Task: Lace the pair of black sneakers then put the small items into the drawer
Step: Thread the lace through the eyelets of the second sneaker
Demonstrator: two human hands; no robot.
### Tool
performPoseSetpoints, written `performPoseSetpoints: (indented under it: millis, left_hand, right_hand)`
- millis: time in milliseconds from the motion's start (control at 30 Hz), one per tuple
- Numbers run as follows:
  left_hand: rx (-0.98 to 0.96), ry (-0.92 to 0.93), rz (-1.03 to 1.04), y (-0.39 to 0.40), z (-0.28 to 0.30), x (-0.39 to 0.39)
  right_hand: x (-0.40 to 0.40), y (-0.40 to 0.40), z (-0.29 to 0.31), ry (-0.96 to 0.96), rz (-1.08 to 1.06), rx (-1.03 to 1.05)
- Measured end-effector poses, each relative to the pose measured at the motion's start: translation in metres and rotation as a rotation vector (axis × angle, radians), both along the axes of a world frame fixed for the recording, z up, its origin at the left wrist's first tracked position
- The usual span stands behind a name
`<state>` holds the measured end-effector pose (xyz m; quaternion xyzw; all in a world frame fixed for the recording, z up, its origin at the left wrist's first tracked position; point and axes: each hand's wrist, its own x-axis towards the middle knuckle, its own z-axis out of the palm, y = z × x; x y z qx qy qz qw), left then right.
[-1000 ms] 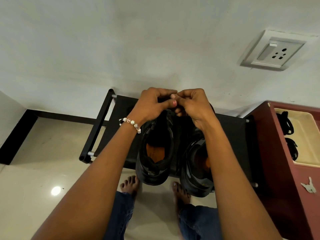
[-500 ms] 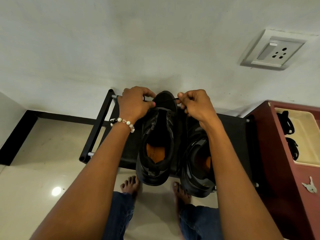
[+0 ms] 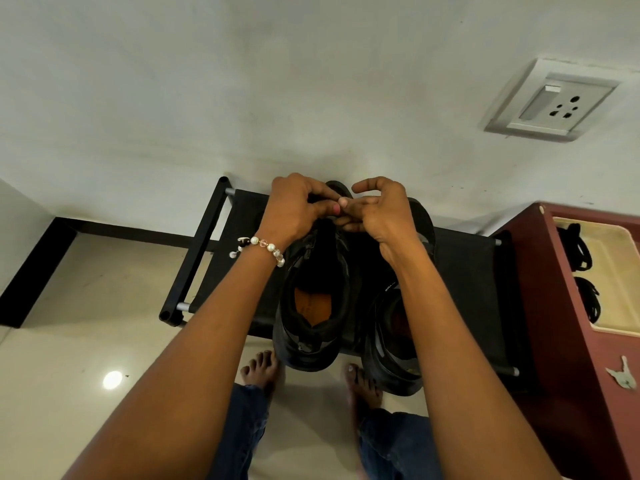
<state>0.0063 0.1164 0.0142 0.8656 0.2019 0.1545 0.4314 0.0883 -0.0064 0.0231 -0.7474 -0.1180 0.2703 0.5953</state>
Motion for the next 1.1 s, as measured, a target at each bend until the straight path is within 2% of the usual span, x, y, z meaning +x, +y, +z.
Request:
performPoseSetpoints:
  millis: [100,200,267,467,900,1100]
  left_hand:
    - [0.119,0.105,-0.011,0.003,-0.004,-0.001]
    - [0.096,0.148,0.011,0.000,-0.008,0.000]
    - [0.129,0.194,0.006,-0.003,-0.012,0.003]
    - [0.236,0.263,0.025,-0.010,-0.021,0.010]
    - [0.140,0.260,0.155,-0.025,-0.028,0.010]
    - [0.079,0.317,0.263,-0.032,-0.033,0.015]
  right_hand:
    - [0.000,-0.001,-0.002,-0.032,0.003,-0.109]
    - [-0.002,-0.004,0.001,-0.082,0.204,-0.411]
    - [-0.005,-0.004,0.002,-0.024,0.280,-0.502]
    - [0.000,-0.009,0.001,0.036,0.249,-0.465]
    - [0.010,-0.026,-0.010,0.138,0.283,-0.261]
    - [0.010,-0.023,-0.027,-0.183,0.179,-0.333]
